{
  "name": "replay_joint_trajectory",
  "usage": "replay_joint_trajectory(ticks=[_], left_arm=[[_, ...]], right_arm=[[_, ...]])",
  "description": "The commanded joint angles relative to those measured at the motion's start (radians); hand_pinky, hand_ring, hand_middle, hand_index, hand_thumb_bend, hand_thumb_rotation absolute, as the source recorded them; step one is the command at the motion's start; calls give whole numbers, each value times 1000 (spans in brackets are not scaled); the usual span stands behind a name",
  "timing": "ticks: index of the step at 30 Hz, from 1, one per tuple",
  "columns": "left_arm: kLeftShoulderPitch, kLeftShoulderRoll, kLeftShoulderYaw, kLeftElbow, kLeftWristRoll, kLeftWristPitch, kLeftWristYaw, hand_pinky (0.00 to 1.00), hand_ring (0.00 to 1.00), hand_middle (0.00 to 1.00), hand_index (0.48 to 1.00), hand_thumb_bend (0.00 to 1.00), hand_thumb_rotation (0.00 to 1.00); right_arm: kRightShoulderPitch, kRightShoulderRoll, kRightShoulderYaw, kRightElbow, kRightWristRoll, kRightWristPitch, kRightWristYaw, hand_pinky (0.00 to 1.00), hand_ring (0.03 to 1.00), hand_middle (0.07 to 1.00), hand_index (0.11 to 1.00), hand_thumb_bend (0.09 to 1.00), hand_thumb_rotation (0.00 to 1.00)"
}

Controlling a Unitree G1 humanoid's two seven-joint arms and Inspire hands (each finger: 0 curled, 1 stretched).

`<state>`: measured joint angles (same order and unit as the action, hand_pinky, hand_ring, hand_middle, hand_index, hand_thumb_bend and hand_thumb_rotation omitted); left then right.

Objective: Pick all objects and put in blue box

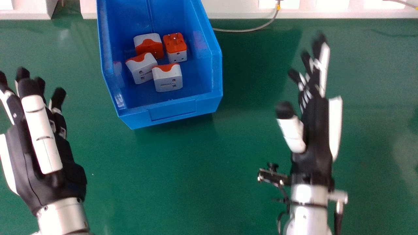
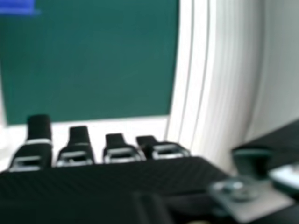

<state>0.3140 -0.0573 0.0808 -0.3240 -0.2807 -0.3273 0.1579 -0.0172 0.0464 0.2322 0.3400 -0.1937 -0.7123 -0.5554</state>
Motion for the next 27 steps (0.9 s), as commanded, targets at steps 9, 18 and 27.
replay_joint_trajectory(ticks=[9,18,27], left_arm=[[-35,-106,-53,183,22,-228,-15,951,996,1000,1000,558,808],[-68,-76,-47,255,113,-277,62,910,984,1000,1000,536,752],[-59,-63,-60,221,108,-250,68,925,989,1000,1000,546,746]], right_arm=[[35,51,-68,-57,-8,-63,82,930,1000,1000,1000,891,1000],[29,68,-89,-55,-20,-59,93,922,997,1000,1000,875,1000],[29,88,-92,-79,18,-41,117,913,988,1000,1000,903,1000]])
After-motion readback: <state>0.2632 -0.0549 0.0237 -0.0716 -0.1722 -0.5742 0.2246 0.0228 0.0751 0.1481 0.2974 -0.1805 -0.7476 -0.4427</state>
